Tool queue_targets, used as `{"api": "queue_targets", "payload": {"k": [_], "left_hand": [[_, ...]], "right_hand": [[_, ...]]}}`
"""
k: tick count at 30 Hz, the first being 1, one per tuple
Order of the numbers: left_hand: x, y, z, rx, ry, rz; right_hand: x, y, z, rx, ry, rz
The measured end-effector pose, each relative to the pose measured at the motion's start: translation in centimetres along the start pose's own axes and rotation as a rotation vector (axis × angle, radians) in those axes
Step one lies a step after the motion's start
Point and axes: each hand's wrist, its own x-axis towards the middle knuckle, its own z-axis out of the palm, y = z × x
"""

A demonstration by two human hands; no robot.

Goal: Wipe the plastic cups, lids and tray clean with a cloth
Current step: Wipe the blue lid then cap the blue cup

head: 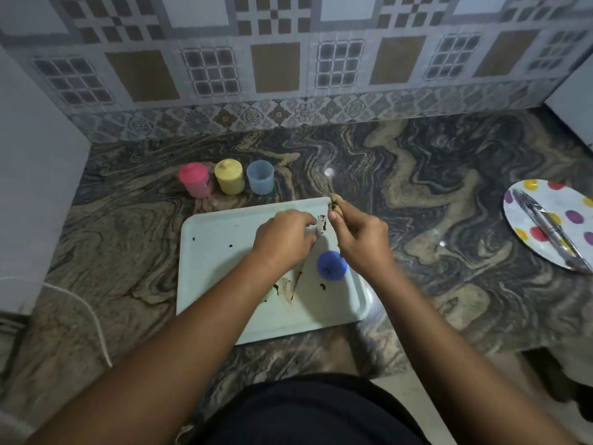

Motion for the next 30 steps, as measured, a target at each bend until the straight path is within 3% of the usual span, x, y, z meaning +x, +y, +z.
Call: {"api": "queue_targets", "payload": {"k": [7,18,25,30], "left_hand": [[-1.5,1.3,5.5,0.192,-0.163,0.112],[-0.9,1.4,7.5,0.261,-0.075,0.132],[-1.5,2.2,2.6,-0.411,0.112,-0.029],[-3.0,2.6,-1.7,-1.181,0.095,-0.327]], "right_hand": [[-4.7,3.1,-1.7,-0.116,-0.081,0.076],[-5.4,4.7,-2.3,-0.075,-0.103,0.138],[-5.4,1.8,-2.7,0.309,-0.103,0.202],[-4.8,-2.4,-2.5,0.537,-0.066,0.187]]}}
